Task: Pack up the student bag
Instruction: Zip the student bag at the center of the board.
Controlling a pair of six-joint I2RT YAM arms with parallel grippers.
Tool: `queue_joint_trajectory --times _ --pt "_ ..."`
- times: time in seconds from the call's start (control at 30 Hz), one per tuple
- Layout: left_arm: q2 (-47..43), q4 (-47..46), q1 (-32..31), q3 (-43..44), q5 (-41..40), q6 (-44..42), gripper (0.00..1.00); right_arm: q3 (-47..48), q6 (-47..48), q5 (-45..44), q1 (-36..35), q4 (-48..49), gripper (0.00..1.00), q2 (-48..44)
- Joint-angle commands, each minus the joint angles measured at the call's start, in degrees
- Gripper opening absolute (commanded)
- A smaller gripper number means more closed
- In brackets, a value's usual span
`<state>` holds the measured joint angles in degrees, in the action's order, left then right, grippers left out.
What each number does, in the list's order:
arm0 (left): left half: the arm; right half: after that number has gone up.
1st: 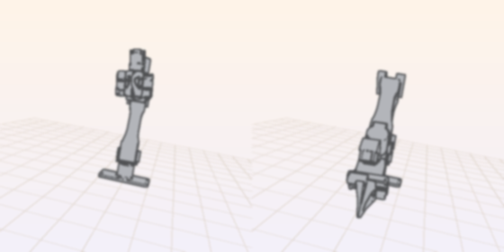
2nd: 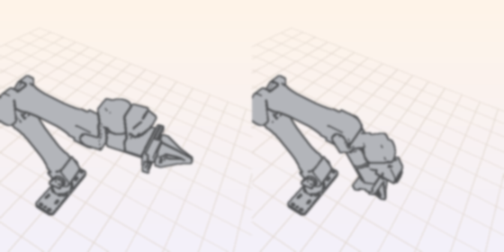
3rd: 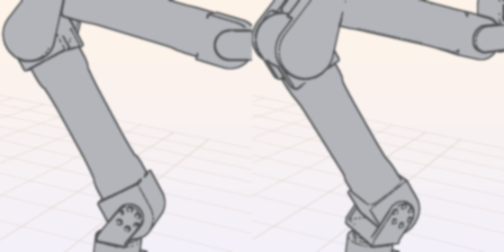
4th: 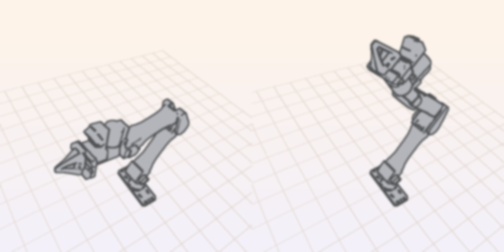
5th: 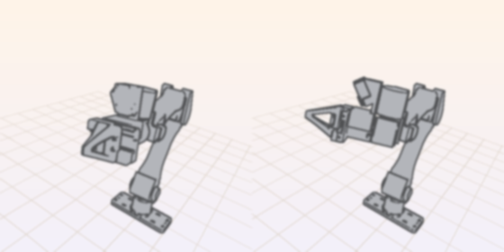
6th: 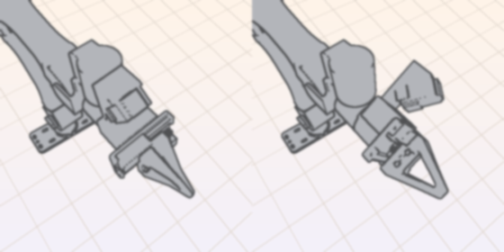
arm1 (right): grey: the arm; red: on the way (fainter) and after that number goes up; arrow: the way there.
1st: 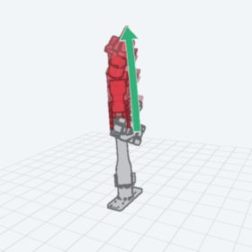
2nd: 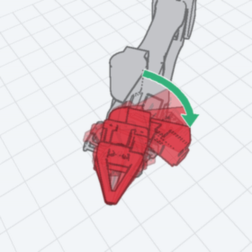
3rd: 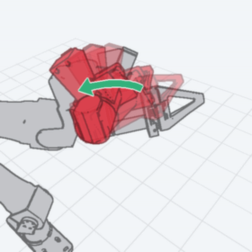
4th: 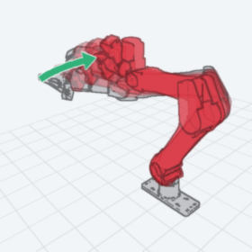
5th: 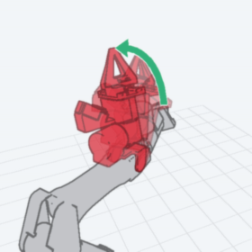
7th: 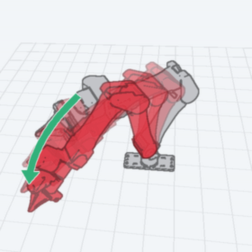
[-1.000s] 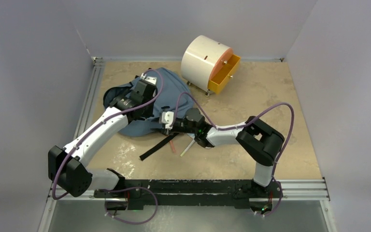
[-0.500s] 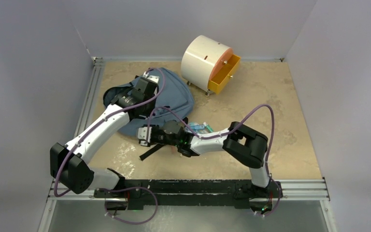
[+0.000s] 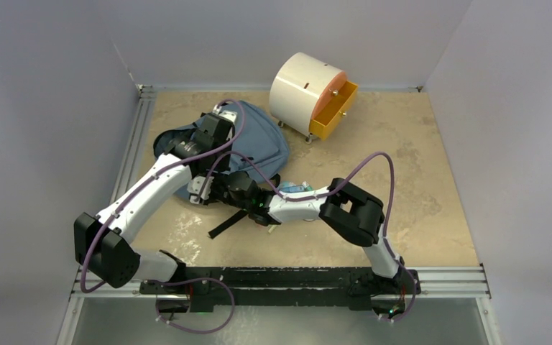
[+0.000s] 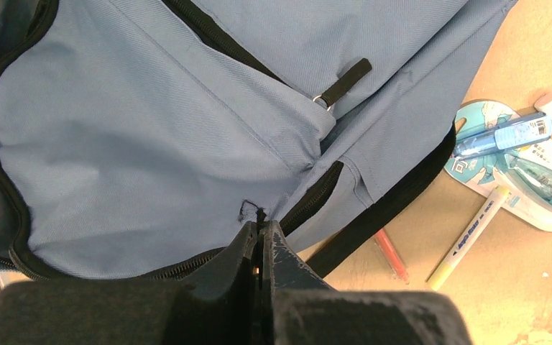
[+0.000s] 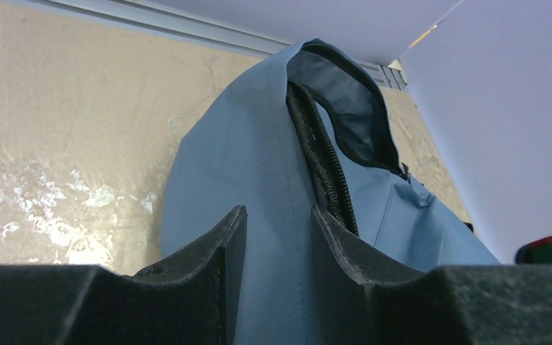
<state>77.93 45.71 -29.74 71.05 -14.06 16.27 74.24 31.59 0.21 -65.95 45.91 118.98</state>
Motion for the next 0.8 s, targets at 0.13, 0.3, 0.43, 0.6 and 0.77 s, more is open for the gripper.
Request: queue_joint_trajectory --times 0.13,0.3,0.43,0.6,0.77 --pt "-0.24 -2.14 0.08 2.97 1.11 -0.89 0.00 5.60 1.45 -4.62 -0.31 -1.48 0.41 0.60" --pt "-0.33 -1.97 0.08 2.87 1.24 -1.02 0.00 9.29 0.90 -4.90 -0.31 -6.89 0.45 1.81" --pt "-0.50 -1.86 0.03 2.73 1.23 -1.08 0.00 11.95 -0.07 -2.78 -0.31 -13.09 0.49 2.37" --pt "-0.41 -2.01 0.03 2.61 1.91 -0.98 0.00 14.91 -1.42 -0.50 -0.31 -19.28 0.54 2.93" --pt "-0.41 -2.11 0.03 2.45 1.99 -1.07 0.00 17.58 -1.50 2.40 -0.24 -23.73 0.43 3.49"
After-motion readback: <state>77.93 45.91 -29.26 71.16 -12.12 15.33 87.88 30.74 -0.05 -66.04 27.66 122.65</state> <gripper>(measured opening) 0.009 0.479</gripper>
